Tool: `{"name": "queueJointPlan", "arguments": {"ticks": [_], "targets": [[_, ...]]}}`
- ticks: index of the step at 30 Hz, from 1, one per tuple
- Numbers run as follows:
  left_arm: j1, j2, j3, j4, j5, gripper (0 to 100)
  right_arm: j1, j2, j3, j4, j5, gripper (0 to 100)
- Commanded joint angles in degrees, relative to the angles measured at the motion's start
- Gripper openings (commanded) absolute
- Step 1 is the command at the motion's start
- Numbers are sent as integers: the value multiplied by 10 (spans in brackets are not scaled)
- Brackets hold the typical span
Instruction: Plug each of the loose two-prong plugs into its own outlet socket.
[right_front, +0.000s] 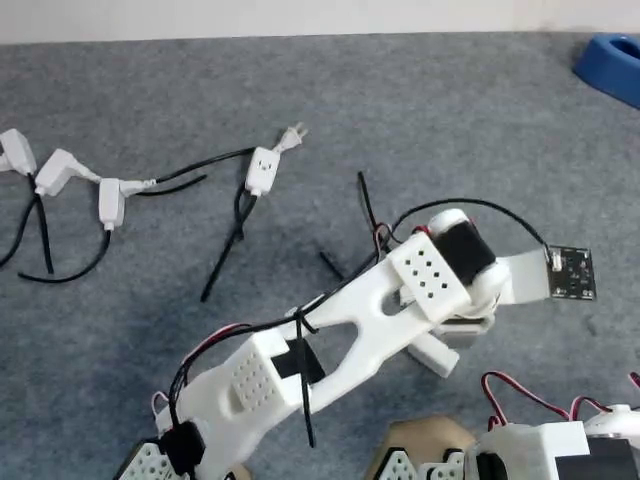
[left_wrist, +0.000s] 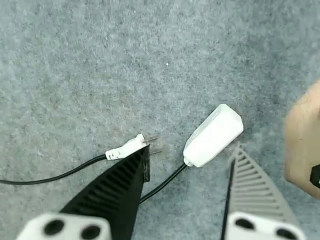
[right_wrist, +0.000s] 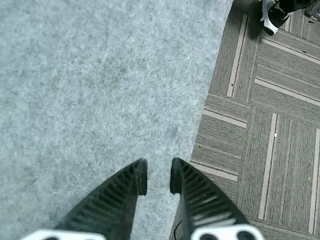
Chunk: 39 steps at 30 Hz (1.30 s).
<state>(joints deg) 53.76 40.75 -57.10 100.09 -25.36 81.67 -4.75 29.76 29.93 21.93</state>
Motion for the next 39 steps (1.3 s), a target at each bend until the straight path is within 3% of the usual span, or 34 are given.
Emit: {"name": "queueJointPlan", "arguments": {"ticks": [1,6,14,27,39], "targets": [[-44,-31,-6,2,-27,262,-7,-29,-24,-7,8,91],[-83,16,3,-60,-44,263,-7,-29,-22,-7,8,91],[-82,90,-14,-95,-76,262,-4,-29,-24,-7,8,91],[-44,115,-27,-1,-50,259,-4,-29,-25,-7,8,91],[-28,103,-28,9,-32,261,-2,-29,-25,-7,28,91]]}}
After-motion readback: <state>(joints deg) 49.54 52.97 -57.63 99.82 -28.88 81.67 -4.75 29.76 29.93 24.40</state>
